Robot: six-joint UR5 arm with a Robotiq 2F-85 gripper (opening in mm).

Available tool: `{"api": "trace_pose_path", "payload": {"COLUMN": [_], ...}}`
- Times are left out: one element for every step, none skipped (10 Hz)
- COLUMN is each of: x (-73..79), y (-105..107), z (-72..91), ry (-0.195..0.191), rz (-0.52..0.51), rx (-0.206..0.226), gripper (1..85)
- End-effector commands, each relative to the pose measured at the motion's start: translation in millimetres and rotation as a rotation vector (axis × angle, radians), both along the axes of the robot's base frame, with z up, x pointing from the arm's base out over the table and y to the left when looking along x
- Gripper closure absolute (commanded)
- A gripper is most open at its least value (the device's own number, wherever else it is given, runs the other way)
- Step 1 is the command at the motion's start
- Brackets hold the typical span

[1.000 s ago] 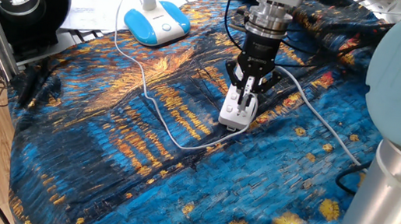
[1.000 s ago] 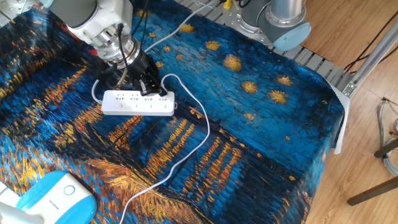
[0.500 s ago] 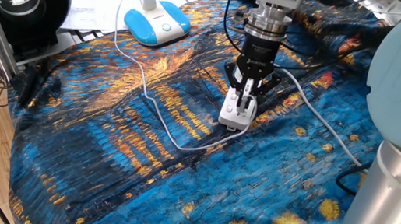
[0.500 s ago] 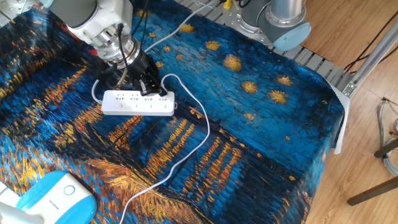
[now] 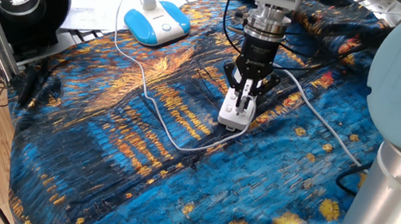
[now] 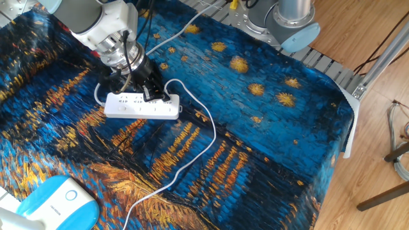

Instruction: Plug in the power cord of the desk lamp, turn on the socket, and light up the desk lamp

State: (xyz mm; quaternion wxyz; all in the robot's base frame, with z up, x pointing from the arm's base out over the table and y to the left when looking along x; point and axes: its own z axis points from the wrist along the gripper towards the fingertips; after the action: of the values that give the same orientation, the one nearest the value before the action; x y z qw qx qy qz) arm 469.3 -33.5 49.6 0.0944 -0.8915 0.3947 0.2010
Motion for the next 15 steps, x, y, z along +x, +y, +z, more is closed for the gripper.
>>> {"api": "trace_pose_path", "payload": {"x": [2.1, 2.5, 2.9, 3.5, 4.5, 4.7, 5.4, 5.5, 7.0, 8.1, 9.5, 10.1, 9.3, 9.1, 10.8], "y": [4.0, 3.5, 3.0, 3.4, 2.6, 2.5, 2.3, 2.4, 2.7, 3.1, 4.0, 4.4, 4.0, 3.4, -0.2], "z": [0.9, 0.4, -1.0, -2.1, -4.0, -5.0, -5.6, -6.1, -7.1, -8.5, -9.6, -10.3, -10.5, -10.9, -13.0], "ry": [-0.002, -0.003, -0.004, -0.006, -0.01, -0.012, -0.013, -0.013, -0.017, -0.019, -0.022, -0.025, -0.025, -0.025, -0.034], "rz": [-0.013, -0.015, -0.017, -0.016, -0.014, -0.015, -0.015, -0.015, -0.017, -0.018, -0.017, -0.018, -0.022, -0.023, -0.025], "rx": [0.012, 0.01, 0.008, 0.01, 0.01, 0.011, 0.008, 0.007, 0.005, 0.005, 0.009, 0.009, 0.008, 0.006, -0.007], "gripper": [84.3, 84.3, 84.3, 84.3, 84.3, 84.3, 84.3, 84.3, 84.3, 84.3, 84.3, 84.3, 84.3, 84.3, 84.3]}}
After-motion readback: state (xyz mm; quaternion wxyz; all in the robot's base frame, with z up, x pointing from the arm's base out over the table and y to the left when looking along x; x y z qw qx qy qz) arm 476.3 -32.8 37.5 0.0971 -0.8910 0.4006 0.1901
